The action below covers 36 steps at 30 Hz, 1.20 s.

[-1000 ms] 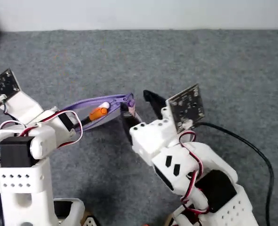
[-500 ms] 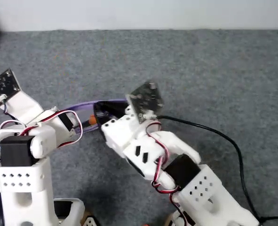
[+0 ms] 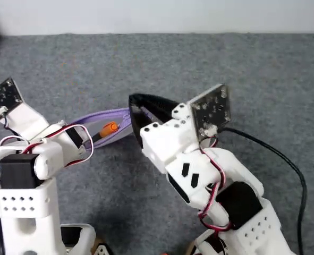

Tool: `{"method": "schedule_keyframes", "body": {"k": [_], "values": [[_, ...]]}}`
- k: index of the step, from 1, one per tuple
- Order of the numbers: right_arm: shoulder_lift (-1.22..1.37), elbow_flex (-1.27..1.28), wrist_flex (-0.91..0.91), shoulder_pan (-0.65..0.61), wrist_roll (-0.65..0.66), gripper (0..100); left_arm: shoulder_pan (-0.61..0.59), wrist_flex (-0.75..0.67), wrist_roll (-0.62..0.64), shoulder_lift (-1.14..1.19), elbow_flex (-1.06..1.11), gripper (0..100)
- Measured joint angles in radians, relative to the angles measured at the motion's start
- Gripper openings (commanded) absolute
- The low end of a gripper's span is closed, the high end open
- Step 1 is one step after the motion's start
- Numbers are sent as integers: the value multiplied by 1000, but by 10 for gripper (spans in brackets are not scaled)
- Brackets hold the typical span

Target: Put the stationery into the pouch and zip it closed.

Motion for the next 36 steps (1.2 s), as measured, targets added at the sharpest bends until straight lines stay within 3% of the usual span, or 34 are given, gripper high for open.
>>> {"method": "schedule_keyframes", "body": {"k": [5,9,17,22,27,30,36], "values": [[94,106,-20,-118,-80,8,0,0,0,0,0,13],[181,152,-87,-143,-80,8,-3,0,0,2,6,13],[180,-11,15,-2,-6,8,0,0,2,2,11,13],[144,-130,236,91,0,17,0,-8,2,2,11,13],[141,-133,459,109,0,218,3,-8,2,2,11,13],[141,-78,479,109,0,281,3,-8,2,2,11,13],[141,54,379,77,0,217,2,-8,2,2,11,13]]}}
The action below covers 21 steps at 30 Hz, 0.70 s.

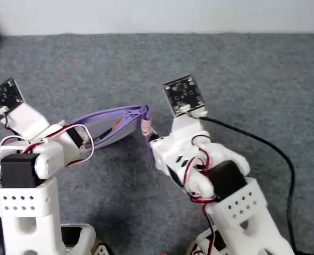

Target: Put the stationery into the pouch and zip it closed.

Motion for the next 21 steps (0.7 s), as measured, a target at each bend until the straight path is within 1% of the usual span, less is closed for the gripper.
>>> {"method": "schedule_keyframes", "body": {"k": [4,11,19,21], "values": [[0,68,-133,-25,8,204,0,0,0,0,0,13],[0,158,-285,-29,64,203,0,0,0,0,0,13],[64,163,-381,-15,69,199,0,0,0,0,0,13],[64,163,-393,-11,69,164,0,0,0,0,0,13]]}}
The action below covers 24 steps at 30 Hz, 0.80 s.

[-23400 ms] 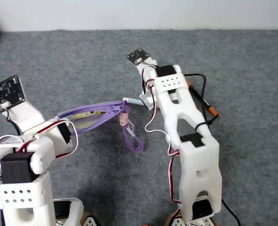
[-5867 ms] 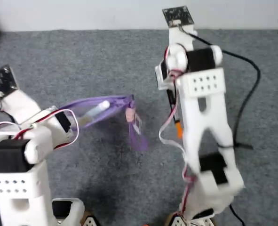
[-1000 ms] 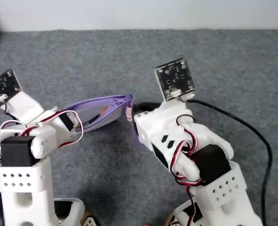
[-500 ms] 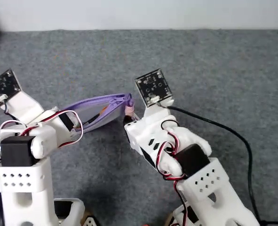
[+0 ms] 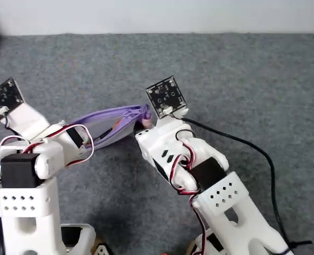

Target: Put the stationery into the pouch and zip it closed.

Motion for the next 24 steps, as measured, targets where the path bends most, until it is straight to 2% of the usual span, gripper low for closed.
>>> {"method": "schedule_keyframes", "body": {"k": [5,14,16,21,24], "values": [[0,0,-3,6,41,3,0,0,0,0,0,13],[-144,2,60,8,91,8,0,0,0,0,0,25],[-192,2,86,8,103,8,0,6,-3,0,0,90],[-284,2,91,9,153,8,0,29,-38,-11,3,352],[-292,3,48,44,164,8,0,29,-41,-52,18,408]]}}
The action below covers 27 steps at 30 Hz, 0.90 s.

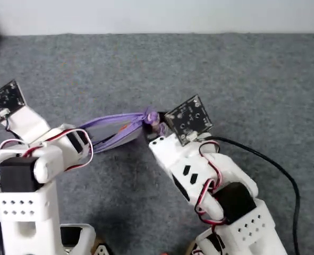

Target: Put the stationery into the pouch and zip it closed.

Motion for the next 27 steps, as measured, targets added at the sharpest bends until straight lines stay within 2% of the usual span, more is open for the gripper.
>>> {"method": "schedule_keyframes", "body": {"k": [6,14,22,27], "values": [[0,0,-130,64,40,8,49,0,-3,-175,0,408],[8,14,-344,72,58,8,57,0,-3,-471,49,408],[86,14,-554,86,158,8,-103,-8,-6,-644,204,408],[92,14,-551,12,195,8,-229,-78,-32,-649,330,408]]}}
